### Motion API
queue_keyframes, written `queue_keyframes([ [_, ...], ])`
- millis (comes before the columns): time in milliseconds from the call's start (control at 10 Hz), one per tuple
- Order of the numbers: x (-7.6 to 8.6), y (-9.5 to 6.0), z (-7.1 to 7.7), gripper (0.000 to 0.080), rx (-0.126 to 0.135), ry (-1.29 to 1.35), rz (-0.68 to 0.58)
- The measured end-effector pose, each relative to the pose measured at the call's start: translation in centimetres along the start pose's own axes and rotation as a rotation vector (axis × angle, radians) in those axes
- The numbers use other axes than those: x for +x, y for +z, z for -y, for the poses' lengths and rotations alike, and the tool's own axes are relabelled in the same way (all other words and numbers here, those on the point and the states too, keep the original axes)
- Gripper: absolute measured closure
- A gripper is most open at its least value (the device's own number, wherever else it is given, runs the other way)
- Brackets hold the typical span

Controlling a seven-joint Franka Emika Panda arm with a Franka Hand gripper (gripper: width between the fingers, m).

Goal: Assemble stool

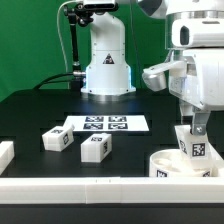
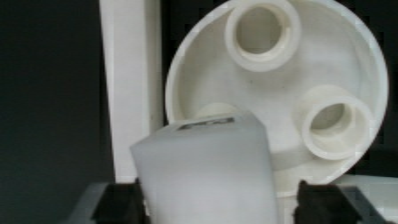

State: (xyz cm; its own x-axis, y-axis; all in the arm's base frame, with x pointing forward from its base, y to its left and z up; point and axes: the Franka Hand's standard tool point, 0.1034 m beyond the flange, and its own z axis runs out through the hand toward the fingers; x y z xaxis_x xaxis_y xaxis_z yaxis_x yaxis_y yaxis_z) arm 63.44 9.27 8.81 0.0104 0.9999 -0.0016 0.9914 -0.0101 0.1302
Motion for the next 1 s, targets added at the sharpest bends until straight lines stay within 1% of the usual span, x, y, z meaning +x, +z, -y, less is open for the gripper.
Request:
queue_keyframes([
  [100,-0.01,0.0,0.0,0.0466,0.0,0.0,0.0],
  [600,-0.05,0.01,0.0,0.0466,0.0,0.055,-0.001],
  [800,0.01,0.05,0.14,0.0466,0.008,0.29,0.0],
  [1000,0.05,0.07,0.2,0.0466,0.011,0.476,0.0],
])
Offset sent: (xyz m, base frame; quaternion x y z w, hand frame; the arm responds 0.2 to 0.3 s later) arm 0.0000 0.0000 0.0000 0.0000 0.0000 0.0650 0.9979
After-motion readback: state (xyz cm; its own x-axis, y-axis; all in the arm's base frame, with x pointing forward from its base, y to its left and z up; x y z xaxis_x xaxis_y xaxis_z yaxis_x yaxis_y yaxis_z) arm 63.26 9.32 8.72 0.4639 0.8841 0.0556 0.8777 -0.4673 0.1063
